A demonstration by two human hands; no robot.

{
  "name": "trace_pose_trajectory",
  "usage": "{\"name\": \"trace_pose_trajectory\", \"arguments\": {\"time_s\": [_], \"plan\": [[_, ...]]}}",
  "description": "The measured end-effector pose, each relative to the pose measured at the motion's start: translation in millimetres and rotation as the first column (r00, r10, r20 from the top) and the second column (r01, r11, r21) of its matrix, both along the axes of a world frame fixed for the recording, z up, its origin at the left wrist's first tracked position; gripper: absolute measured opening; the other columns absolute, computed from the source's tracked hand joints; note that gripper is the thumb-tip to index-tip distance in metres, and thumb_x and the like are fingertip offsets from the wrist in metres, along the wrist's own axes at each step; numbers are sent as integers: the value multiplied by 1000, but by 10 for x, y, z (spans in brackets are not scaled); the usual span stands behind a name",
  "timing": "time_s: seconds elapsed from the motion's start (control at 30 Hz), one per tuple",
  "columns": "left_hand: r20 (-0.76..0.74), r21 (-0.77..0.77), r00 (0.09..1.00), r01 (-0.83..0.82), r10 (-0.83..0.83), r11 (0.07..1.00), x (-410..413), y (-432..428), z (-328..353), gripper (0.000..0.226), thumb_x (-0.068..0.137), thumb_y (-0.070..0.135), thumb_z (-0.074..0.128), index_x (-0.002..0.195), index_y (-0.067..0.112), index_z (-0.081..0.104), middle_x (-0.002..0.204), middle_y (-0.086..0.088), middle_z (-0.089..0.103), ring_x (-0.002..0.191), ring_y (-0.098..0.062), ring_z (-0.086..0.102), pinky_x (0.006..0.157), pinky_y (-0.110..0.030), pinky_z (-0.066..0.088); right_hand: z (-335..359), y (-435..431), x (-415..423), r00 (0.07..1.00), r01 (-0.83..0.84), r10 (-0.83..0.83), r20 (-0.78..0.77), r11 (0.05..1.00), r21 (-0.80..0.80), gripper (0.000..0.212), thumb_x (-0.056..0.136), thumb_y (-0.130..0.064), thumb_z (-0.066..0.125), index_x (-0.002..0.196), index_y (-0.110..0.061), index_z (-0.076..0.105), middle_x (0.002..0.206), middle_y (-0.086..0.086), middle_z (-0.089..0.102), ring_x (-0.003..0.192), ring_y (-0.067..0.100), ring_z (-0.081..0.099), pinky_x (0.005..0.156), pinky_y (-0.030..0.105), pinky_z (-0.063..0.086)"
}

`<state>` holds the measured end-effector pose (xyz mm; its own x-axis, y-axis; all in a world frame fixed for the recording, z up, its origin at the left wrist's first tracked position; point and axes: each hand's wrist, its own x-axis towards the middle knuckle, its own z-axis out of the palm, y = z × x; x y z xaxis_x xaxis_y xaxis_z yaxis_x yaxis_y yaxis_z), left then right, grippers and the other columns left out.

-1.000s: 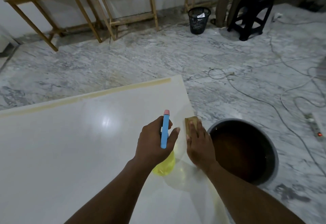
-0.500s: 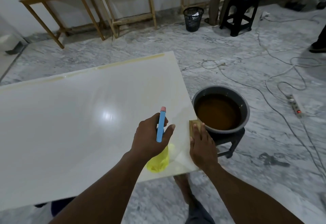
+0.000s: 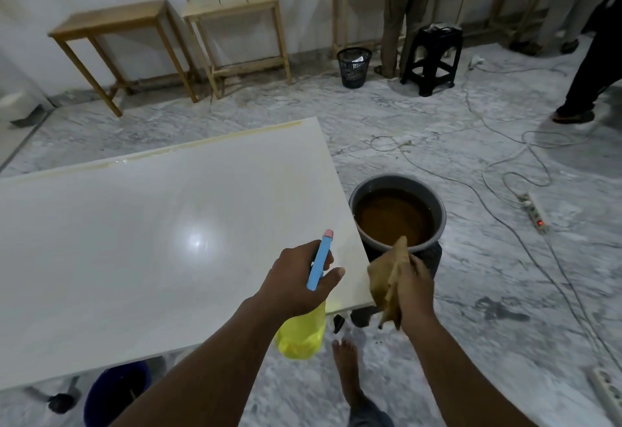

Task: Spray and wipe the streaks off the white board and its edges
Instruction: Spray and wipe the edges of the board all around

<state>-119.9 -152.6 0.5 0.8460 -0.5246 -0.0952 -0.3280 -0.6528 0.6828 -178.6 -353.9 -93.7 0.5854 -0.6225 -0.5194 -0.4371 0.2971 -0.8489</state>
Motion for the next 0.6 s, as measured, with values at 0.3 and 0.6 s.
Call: {"name": "trace_pose_trajectory", "arguments": {"time_s": [0.3,0.6], "plan": [[-125,171,964,253,-233,952,590,-363,158,42,89,53,73,101,14,64,91,-7,69,77,-25,65,71,-39,54,754,-135,718,935,-180,-142,325,599,780,48,94,-53,49,112,-13,68,101,16,75,82,35,74,69,48,62],[-82,275,990,130,-111,953,2249,-515,65,30,95,48,70,91,20,59,88,-2,67,75,-20,63,69,-33,49,761,-406,2749,944,-296,92,317,665,686,49,95,-48,50,100,-6,75,94,15,74,80,28,72,72,36,59]]}}
